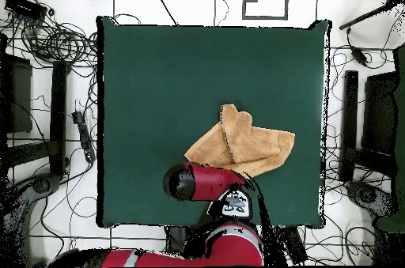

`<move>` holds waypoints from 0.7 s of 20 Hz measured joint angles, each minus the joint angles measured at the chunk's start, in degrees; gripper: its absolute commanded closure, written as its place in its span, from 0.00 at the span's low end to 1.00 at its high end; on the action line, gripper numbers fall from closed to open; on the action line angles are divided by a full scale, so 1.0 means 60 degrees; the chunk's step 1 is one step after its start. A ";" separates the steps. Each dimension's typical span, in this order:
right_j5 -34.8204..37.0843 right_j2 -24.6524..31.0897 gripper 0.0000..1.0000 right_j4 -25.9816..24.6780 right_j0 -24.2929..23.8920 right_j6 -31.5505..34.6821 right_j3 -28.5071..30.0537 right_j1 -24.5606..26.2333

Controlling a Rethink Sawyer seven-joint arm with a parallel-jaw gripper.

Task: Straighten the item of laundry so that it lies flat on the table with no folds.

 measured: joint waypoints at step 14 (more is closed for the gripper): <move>0.0931 -0.0080 0.00 0.0002 0.0056 -0.0002 -0.0606 0.0176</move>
